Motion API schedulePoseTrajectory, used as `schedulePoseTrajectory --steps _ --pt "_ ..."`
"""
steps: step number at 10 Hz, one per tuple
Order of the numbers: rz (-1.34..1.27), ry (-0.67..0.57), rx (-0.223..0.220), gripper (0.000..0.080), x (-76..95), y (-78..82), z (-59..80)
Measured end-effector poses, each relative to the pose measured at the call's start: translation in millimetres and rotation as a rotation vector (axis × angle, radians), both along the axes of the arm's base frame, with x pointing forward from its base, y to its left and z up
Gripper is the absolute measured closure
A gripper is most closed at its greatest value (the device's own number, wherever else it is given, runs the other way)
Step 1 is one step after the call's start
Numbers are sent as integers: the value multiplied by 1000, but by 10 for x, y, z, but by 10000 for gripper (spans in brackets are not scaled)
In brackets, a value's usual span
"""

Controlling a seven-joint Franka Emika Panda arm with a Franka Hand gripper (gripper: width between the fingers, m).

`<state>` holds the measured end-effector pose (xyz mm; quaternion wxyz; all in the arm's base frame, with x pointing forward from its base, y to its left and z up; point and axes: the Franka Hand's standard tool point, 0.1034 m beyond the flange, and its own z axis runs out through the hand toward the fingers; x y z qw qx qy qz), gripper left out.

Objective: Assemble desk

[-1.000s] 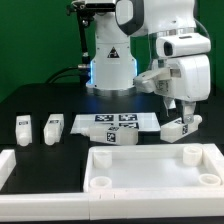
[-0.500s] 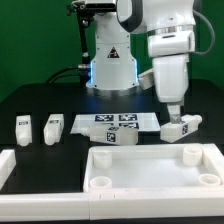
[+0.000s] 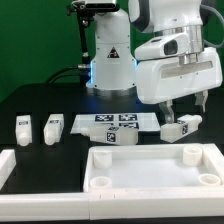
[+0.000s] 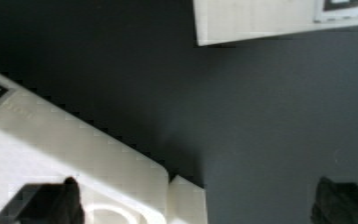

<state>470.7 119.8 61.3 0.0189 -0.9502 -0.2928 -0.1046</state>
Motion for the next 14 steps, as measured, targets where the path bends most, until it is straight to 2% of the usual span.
schedulePoseTrajectory --steps 2,4,5,8,9,10,11,12,13,14 --pt "-250 38 49 151 -13 -22 8" --pt "-594 97 116 151 -74 62 50" --pt "-685 111 139 151 -48 -40 46" --pt "-833 131 170 151 -66 -7 37" --pt "-862 137 176 151 -70 -28 25" --pt "-998 185 193 151 -117 -164 -50" --pt "-1148 254 209 151 -180 -205 -97" --pt "-1251 313 223 151 -230 -195 -131" --pt "-1335 326 246 151 -244 -245 -163" --pt "-1371 331 250 151 -244 -225 -160"
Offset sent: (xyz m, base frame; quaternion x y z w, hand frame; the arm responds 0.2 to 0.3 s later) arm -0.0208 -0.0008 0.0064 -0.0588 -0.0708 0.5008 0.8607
